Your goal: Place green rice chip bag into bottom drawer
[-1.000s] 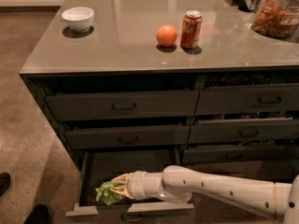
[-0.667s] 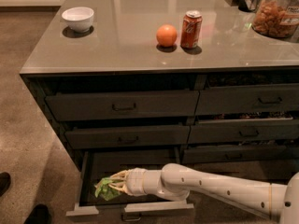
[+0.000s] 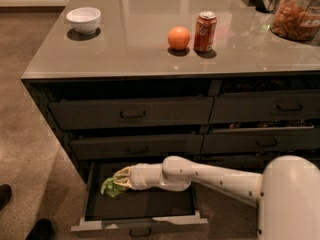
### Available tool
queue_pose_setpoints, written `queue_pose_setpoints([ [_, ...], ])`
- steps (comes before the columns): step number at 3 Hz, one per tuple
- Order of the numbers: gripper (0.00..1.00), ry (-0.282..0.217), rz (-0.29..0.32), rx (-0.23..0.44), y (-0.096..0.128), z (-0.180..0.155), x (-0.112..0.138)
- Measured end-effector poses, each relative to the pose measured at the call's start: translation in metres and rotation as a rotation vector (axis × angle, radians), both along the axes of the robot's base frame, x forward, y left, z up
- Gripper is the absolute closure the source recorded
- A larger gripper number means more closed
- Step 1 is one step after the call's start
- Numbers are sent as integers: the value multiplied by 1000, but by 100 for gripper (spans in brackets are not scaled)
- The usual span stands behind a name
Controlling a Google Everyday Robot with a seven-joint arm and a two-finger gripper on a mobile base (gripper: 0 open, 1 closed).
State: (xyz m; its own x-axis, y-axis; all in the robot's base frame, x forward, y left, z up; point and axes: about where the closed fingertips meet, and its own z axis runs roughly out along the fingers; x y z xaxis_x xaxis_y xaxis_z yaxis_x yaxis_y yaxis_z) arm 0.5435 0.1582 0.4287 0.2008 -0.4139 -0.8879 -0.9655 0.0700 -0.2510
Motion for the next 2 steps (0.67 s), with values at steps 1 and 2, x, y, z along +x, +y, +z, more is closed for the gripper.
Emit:
queue_pose_setpoints([
  [1,100,18,-3,-42,1,-33,34],
  [2,100,33,-16,-83,-4,-67,55],
])
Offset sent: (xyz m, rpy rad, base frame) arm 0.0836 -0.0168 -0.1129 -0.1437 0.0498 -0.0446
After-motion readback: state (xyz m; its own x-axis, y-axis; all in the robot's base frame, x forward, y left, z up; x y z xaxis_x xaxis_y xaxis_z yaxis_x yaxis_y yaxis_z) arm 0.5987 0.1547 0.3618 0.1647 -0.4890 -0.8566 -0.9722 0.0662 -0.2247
